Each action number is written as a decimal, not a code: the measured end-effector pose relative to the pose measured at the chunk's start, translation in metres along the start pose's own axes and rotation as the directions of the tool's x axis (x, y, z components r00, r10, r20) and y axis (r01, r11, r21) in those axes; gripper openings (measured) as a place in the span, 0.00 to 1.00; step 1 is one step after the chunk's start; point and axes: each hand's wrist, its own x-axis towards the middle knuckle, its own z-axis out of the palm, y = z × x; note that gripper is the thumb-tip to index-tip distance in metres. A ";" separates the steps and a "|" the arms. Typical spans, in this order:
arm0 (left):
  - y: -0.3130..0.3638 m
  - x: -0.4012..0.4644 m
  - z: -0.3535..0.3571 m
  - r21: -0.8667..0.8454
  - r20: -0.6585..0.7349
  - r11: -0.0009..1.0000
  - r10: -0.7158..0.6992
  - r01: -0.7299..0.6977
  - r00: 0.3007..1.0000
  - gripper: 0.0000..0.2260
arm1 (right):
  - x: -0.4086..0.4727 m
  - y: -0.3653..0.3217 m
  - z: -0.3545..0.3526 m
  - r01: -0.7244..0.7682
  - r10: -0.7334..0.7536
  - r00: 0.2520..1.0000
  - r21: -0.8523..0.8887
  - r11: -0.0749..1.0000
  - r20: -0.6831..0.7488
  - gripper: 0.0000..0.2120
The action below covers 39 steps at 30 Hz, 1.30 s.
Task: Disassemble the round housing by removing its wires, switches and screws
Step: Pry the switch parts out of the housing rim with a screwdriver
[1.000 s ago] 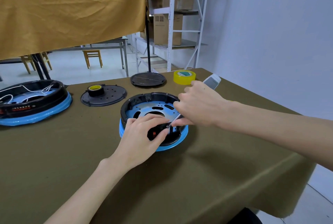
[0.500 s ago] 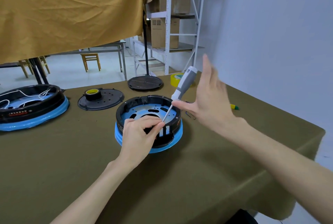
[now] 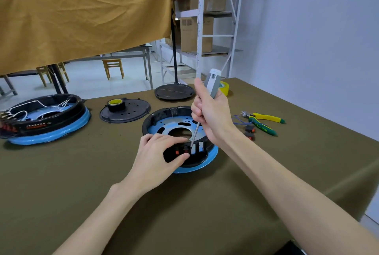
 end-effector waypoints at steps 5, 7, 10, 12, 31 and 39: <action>0.003 0.001 0.003 -0.021 0.016 1.000 0.009 -0.009 1.000 0.17 | 0.002 0.007 0.001 0.031 -0.028 0.996 0.043 0.999 -0.084 0.18; 0.003 0.001 0.003 -0.030 0.020 1.000 0.009 -0.008 1.000 0.18 | 0.002 0.010 -0.002 0.039 -0.033 0.994 0.053 0.998 -0.104 0.19; 0.006 0.001 0.004 -0.031 0.027 0.999 0.009 -0.008 1.000 0.19 | 0.003 0.008 -0.007 0.056 -0.044 0.991 0.098 0.994 -0.128 0.18; 0.007 0.002 0.005 -0.025 0.033 1.000 0.017 -0.016 0.999 0.19 | 0.005 0.005 -0.009 0.080 -0.064 0.989 0.124 0.989 -0.130 0.17; 0.011 0.001 -0.002 -0.001 0.117 0.999 0.040 -0.040 0.992 0.16 | 0.003 0.003 0.000 0.171 -0.171 0.985 0.017 0.985 -0.028 0.20; 0.012 0.001 -0.001 0.056 0.106 0.997 0.051 -0.057 0.993 0.16 | -0.004 0.008 0.016 0.375 -0.365 0.926 -0.125 0.919 0.099 0.20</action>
